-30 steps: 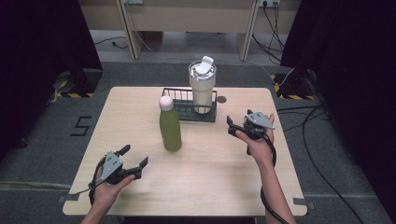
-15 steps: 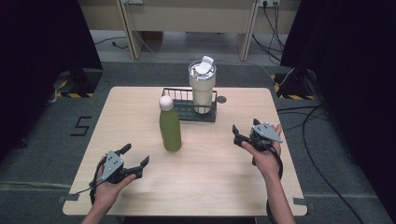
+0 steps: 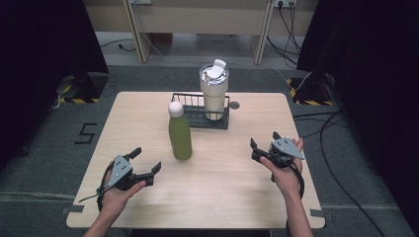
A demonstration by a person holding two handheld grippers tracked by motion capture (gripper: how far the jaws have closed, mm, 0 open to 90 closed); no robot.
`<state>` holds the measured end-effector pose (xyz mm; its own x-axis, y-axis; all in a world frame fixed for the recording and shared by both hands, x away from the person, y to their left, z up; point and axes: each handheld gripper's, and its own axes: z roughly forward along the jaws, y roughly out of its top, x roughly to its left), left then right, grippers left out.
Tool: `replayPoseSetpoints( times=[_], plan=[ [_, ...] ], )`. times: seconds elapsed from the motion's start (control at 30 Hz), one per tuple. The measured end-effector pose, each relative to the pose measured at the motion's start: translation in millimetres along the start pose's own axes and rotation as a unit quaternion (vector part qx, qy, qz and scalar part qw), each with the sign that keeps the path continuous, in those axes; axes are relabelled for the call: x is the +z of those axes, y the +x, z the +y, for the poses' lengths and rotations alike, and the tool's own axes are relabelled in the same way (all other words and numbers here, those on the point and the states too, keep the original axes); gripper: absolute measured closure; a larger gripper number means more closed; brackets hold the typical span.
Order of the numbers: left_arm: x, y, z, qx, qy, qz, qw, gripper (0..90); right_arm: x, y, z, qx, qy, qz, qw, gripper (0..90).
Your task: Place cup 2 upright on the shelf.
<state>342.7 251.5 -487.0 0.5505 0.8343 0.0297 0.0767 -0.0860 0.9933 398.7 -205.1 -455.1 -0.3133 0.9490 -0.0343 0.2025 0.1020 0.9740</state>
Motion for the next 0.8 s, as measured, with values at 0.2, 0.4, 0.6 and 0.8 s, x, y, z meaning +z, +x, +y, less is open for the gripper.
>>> replayPoseSetpoints(
  times=[0.2, 0.4, 0.6, 0.8],
  plan=[
    [12.4, -6.2, 6.1, -0.003, -0.01, -0.017, 0.9998, 3.7, 0.9, -2.6, -2.5, 0.006, 0.007, -0.002, 1.0, 14.7],
    [28.7, -10.3, 13.0, -0.005, -0.017, -0.025, 0.9995, 0.3, 0.6, -2.5, -4.3, 0.007, 0.011, -0.002, 0.9999, 14.6],
    [43.5, -13.3, 17.7, -0.003, -0.02, -0.029, 0.9994, 0.0, 1.3, -4.4, -6.0, 0.01, 0.015, -0.004, 0.9998, 14.7],
    [57.8, -15.8, 23.8, 0.004, -0.022, -0.032, 0.9992, 0.0, 1.0, -7.8, -4.7, 0.012, 0.015, -0.008, 0.9998, 14.7]
  ],
)
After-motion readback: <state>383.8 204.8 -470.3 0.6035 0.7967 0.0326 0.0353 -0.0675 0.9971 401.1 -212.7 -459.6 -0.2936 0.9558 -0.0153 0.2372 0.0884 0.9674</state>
